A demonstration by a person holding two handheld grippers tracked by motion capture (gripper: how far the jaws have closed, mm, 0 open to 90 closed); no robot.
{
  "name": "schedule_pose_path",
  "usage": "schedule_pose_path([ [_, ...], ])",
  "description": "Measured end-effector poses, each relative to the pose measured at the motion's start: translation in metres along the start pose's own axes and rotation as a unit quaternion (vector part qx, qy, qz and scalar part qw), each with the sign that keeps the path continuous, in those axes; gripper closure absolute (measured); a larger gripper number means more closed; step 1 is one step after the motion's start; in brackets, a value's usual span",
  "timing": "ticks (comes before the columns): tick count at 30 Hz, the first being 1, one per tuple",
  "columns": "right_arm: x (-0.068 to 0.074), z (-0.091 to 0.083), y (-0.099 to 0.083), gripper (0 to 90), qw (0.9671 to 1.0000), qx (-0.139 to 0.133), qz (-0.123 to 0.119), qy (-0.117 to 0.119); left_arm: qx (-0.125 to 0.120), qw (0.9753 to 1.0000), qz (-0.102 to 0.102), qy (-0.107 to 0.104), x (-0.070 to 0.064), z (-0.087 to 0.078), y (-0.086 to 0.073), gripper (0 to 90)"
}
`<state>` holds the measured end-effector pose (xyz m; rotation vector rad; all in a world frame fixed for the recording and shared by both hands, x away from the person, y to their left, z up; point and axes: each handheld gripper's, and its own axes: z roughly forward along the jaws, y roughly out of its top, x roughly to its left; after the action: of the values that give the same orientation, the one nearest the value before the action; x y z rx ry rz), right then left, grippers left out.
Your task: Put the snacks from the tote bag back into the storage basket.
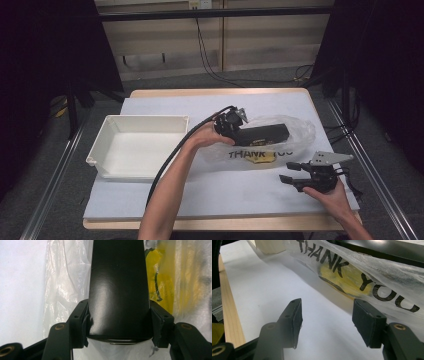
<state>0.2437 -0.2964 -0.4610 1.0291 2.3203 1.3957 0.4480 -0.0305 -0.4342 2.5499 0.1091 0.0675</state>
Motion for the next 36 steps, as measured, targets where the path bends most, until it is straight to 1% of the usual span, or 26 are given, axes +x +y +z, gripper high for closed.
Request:
schedule_pose_path([
  [3,0.000,0.000,0.000,41.4,1.0000,-0.001,0.000,0.000,-0.001,1.0000,0.002,-0.002,0.000,-0.003,0.002,43.1],
  [5,0.000,-0.001,0.000,41.3,1.0000,-0.002,-0.001,-0.001,-0.009,0.9999,0.000,-0.007,0.000,-0.005,0.002,43.2],
  [9,-0.001,-0.001,0.000,41.2,1.0000,-0.004,0.001,-0.001,-0.014,0.9999,0.000,-0.010,0.000,-0.008,0.004,43.2],
  [10,-0.001,-0.002,0.000,41.2,1.0000,-0.005,0.002,-0.001,-0.013,0.9999,0.001,-0.009,0.000,-0.009,0.005,43.2],
  [11,-0.001,-0.002,0.000,41.2,1.0000,-0.004,0.002,-0.001,-0.017,0.9999,-0.002,-0.004,-0.001,-0.009,0.005,43.2],
  [12,-0.001,-0.002,0.000,41.2,1.0000,-0.005,0.002,-0.001,-0.014,0.9999,-0.001,-0.008,0.000,-0.011,0.006,43.3],
  [14,-0.001,-0.002,0.000,41.2,1.0000,-0.005,0.003,-0.001,-0.018,0.9997,-0.003,-0.015,0.001,-0.012,0.007,43.3],
  [17,-0.001,-0.002,0.000,41.1,1.0000,-0.006,0.003,-0.001,-0.022,0.9996,-0.003,-0.019,0.000,-0.016,0.008,43.3],
  [19,-0.001,-0.003,0.000,40.9,1.0000,-0.007,0.002,-0.001,-0.025,0.9996,-0.005,-0.014,0.001,-0.018,0.009,43.3],
  [23,-0.001,-0.003,0.000,38.9,0.9999,-0.012,0.002,-0.003,-0.037,0.9991,-0.005,-0.019,0.001,-0.023,0.009,43.3],
  [26,-0.001,-0.004,0.000,37.6,0.9999,-0.015,0.003,-0.001,-0.040,0.9990,-0.005,-0.021,0.002,-0.027,0.010,43.3],
  [29,-0.002,-0.006,0.001,35.7,0.9998,-0.018,0.002,-0.002,-0.046,0.9988,-0.004,-0.016,0.000,-0.032,0.010,43.3],
  [30,-0.002,-0.006,0.001,35.2,0.9997,-0.022,-0.002,0.001,-0.047,0.9988,-0.002,-0.017,0.000,-0.033,0.011,43.4],
  [32,-0.003,-0.008,0.001,33.7,0.9997,-0.025,-0.003,0.000,-0.052,0.9985,-0.002,-0.016,0.000,-0.036,0.011,43.3],
  [36,-0.006,-0.013,0.002,32.9,0.9992,-0.040,-0.006,-0.003,-0.064,0.9978,-0.003,-0.012,-0.001,-0.043,0.012,43.3],
])
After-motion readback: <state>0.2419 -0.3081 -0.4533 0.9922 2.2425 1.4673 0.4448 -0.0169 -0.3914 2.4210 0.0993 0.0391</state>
